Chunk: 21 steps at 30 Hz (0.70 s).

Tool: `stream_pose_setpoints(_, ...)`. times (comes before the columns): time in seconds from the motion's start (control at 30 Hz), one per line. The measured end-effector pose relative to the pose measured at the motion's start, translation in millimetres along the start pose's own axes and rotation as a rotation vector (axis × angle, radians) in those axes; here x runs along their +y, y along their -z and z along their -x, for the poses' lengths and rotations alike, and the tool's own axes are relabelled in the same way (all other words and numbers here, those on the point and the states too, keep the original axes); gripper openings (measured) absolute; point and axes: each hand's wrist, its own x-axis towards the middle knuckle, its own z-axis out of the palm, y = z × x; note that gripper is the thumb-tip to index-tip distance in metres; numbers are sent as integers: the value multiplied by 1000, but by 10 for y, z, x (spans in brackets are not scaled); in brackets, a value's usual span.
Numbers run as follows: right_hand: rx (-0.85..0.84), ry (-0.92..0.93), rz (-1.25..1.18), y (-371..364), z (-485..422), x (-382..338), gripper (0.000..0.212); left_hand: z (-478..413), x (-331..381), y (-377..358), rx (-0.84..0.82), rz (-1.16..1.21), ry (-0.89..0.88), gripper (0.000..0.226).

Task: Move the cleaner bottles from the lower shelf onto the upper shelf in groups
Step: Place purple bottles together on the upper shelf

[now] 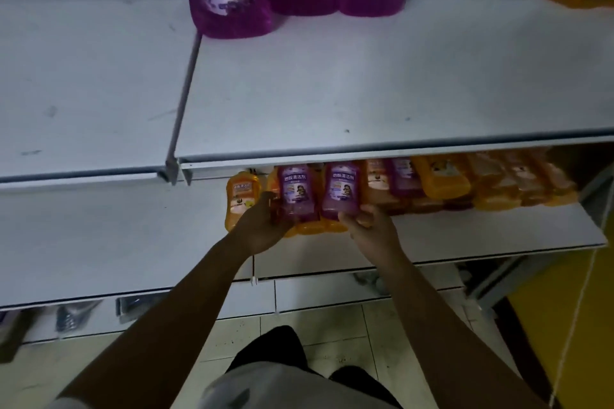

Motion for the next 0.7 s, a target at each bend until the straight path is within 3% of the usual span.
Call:
stream_pose_setpoints(0.1, 17, -46, -94, -173, -258, 187, 53, -168, -78, -80, 101, 120, 52, 73)
stream_pose_setpoints(0.27, 121, -123, -295, -399, -426, 146, 42, -343, -40, -209, 208, 271, 73, 71)
stream_pose_setpoints(0.4, 194, -173, -345, -550, -494, 116, 46, -379, -15, -254, 284, 342, 120, 69)
stream_pose_setpoints(0.57, 129, -211, -363, -449, -480, 91, 31, -364, -2, -279, 315, 374, 145, 63)
stream_pose_setpoints(0.7, 86, -205, -406, -395, -389, 119, 40, -329, -35, -351, 307, 296, 126, 47)
